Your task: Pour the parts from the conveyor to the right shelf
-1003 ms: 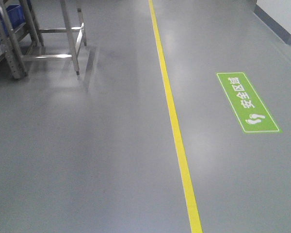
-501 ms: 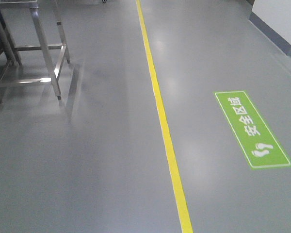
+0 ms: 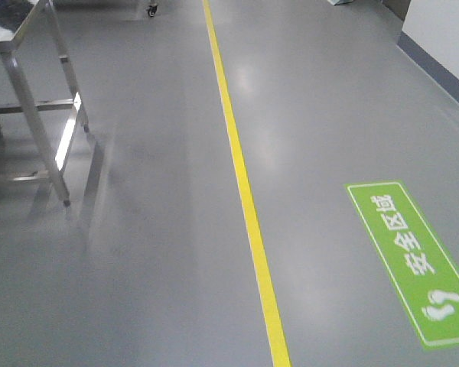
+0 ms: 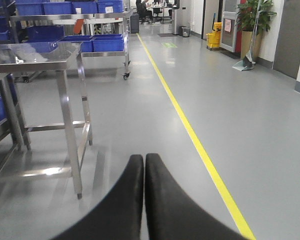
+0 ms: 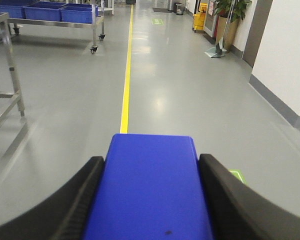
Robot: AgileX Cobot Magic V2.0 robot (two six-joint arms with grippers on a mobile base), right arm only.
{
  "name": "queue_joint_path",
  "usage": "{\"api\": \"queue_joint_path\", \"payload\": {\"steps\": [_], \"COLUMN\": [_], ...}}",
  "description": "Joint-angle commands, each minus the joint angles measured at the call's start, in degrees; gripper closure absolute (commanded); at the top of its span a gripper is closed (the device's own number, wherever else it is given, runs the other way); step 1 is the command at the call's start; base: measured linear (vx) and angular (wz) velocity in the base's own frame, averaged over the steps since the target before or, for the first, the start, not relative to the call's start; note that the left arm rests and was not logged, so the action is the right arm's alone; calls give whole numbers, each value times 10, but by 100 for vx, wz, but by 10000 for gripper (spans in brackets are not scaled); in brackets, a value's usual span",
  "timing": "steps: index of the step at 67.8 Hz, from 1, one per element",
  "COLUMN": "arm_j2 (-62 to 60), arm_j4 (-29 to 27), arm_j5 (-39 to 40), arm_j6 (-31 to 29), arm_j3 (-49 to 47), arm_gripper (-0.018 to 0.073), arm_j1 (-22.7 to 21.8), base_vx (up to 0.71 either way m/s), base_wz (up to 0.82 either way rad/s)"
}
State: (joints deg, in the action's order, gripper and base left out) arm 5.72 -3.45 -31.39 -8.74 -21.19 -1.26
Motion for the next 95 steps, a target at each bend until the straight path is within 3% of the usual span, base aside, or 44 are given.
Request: {"api": "queue_joint_path", "payload": {"steps": [1,95], "arm_j2": [6,6], "arm_j4": [2,1], "arm_j5": [47,47], "arm_j6": [0,1], "arm_j3": [-16,-16], "arm_gripper": [565,565], "arm_j1": [-3,-3], "base_vx": [79,76], "base_wz": [-7,1]}}
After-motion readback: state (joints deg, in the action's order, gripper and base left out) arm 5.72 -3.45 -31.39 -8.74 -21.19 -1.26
